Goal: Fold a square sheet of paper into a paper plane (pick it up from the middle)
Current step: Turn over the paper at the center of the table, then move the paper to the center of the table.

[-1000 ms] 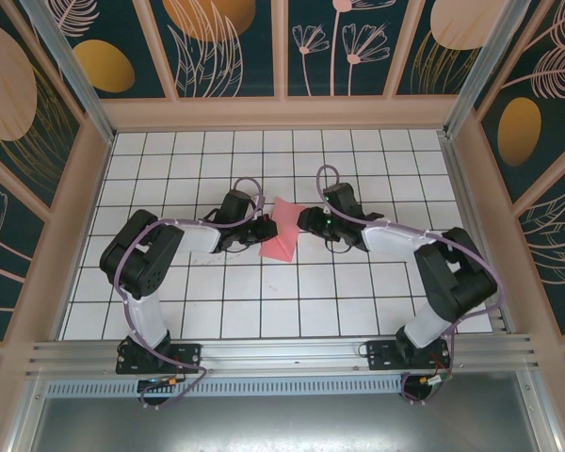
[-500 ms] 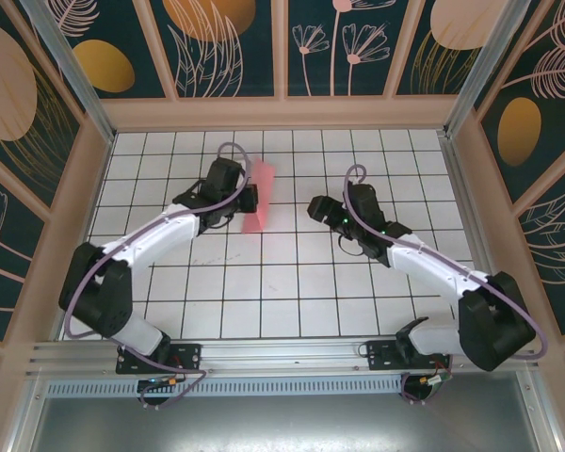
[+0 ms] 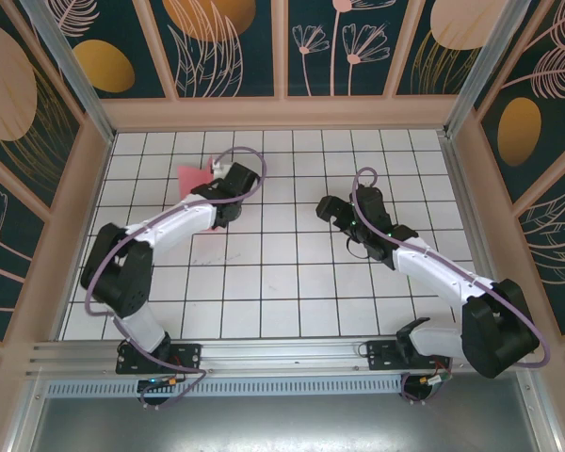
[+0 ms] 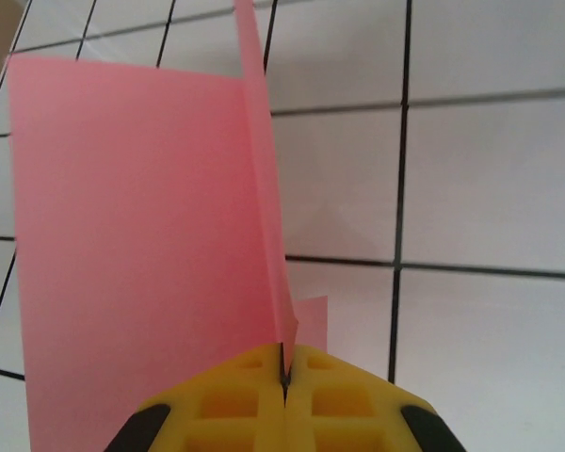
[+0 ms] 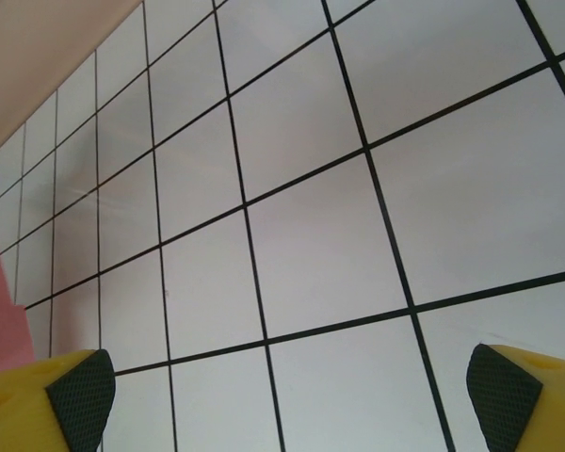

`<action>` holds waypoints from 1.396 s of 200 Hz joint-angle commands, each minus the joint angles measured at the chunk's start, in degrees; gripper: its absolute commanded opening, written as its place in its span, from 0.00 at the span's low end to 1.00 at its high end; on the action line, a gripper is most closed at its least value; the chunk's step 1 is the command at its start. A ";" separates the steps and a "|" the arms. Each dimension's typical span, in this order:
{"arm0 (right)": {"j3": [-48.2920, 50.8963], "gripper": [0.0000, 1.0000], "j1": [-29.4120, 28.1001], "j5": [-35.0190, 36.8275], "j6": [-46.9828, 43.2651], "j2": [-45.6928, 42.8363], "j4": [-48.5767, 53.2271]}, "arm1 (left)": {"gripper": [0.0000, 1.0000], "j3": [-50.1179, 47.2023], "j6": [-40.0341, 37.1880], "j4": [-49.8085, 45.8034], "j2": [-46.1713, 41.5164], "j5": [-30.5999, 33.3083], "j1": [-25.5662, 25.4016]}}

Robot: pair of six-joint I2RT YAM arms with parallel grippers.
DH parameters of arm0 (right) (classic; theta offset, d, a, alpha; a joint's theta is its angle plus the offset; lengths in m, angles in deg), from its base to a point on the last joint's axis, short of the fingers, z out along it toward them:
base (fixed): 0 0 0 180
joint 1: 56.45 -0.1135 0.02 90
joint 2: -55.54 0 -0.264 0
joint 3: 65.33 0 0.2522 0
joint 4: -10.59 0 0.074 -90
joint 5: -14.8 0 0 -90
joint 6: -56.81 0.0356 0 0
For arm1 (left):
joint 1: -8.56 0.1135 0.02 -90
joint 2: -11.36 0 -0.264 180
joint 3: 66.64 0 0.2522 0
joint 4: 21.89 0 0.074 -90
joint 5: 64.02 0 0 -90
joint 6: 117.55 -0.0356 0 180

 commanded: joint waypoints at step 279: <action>-27.97 0.52 -12.18 -15.74 1.73 35.29 -8.40 | 0.99 -23.43 18.30 18.03 -29.40 -25.67 7.22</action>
